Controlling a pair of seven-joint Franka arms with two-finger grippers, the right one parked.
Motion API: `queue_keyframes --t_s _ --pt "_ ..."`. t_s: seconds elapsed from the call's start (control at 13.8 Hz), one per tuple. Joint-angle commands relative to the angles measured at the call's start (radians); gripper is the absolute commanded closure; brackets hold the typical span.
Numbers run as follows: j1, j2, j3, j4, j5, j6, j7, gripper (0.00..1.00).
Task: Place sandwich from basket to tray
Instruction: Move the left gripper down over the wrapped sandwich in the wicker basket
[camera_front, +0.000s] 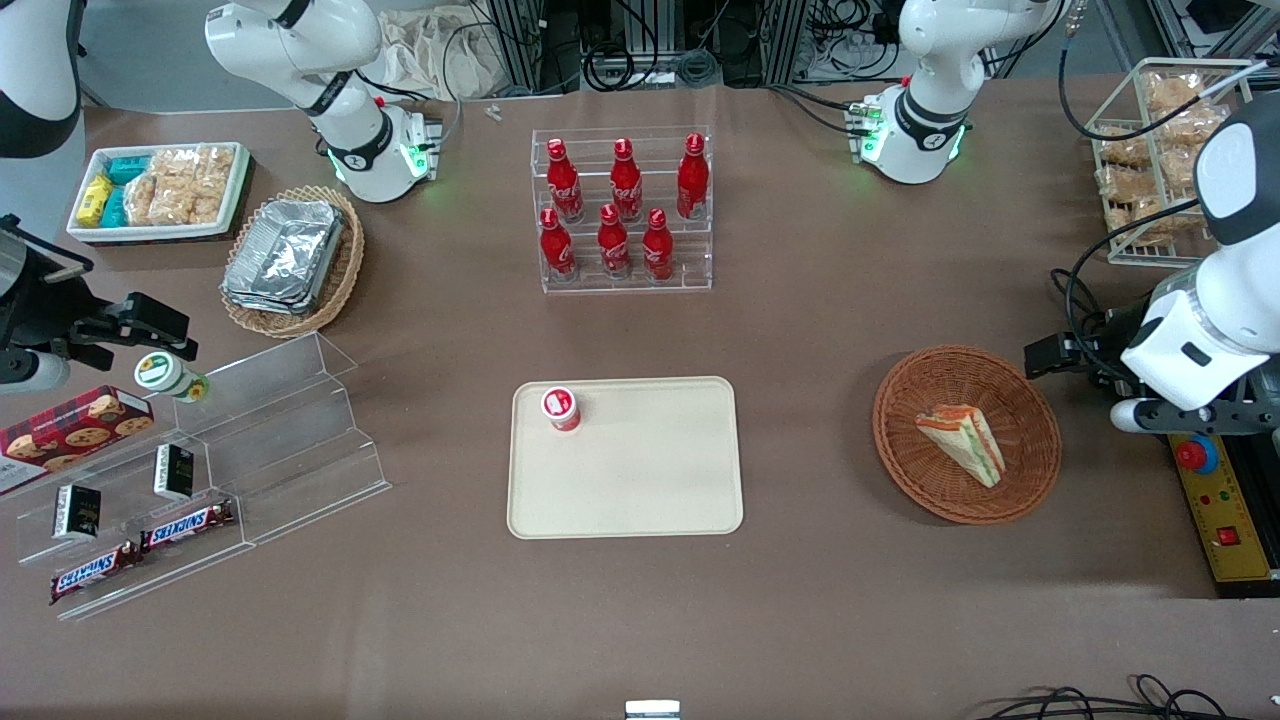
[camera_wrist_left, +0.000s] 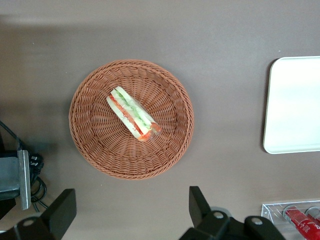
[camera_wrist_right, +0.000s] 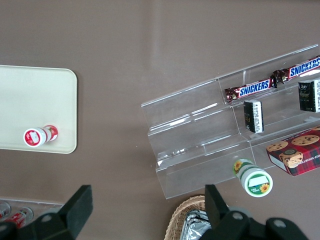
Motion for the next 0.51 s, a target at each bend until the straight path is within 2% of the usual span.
queue_keyframes --t_s 0.0,0.15,0.29,0.44 --pt "-0.007 0.014 0.0 0.031 0.011 -0.024 -0.018 0.0" --pt "-0.007 0.023 0.0 0.031 0.024 -0.024 -0.043 0.0" --pt "-0.01 0.037 -0.002 0.027 0.07 -0.021 -0.118 0.0" --pt "-0.01 0.054 -0.006 0.011 0.084 0.005 -0.206 0.0"
